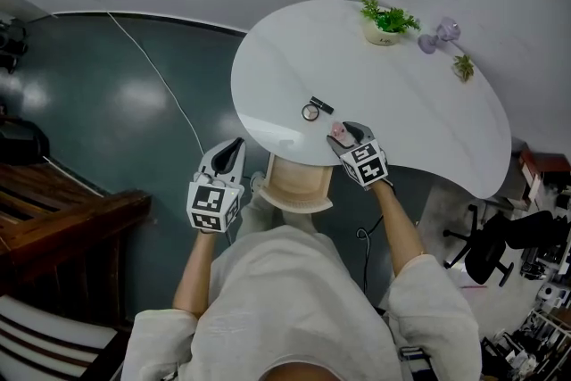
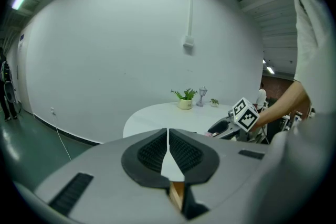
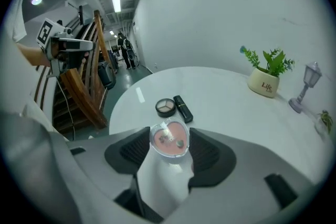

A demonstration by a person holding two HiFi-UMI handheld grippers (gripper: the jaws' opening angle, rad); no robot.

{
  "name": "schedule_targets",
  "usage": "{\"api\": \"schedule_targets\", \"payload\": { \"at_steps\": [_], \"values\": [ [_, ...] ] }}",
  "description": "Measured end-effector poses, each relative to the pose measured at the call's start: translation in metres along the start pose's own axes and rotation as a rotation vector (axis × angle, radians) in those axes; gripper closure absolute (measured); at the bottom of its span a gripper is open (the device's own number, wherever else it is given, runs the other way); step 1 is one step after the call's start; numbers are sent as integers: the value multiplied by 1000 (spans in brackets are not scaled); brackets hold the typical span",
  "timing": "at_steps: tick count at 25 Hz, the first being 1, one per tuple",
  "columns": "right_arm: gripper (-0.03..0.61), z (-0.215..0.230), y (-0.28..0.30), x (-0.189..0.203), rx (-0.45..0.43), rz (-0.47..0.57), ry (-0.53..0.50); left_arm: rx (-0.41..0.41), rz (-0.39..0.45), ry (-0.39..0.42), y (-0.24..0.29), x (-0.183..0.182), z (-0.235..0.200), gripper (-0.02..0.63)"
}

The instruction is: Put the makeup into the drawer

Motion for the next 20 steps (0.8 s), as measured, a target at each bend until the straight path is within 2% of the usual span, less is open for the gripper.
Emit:
{"api": "schedule_targets", "payload": {
  "at_steps": [4, 10, 15, 20],
  "values": [
    [348, -32, -18, -7, -16, 71, 11, 9, -1, 3, -1, 3, 1, 597],
    [348, -84, -27, -10, -74, 123, 13, 14, -1, 1, -3, 7, 4, 597],
    [348, -122, -25, -11, -130, 140, 5, 7, -8, -11, -8, 13, 1, 597],
    [348, -153, -11, -4, -192, 104, -16, 1, -23, -31, -12, 24, -3, 597]
  ]
}}
Point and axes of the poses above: the fingertips, and each gripper's own axes: y forward along the fingers, z to its right, x out of its underside, the point moved 3 cm from there along -y, backward along the fingers
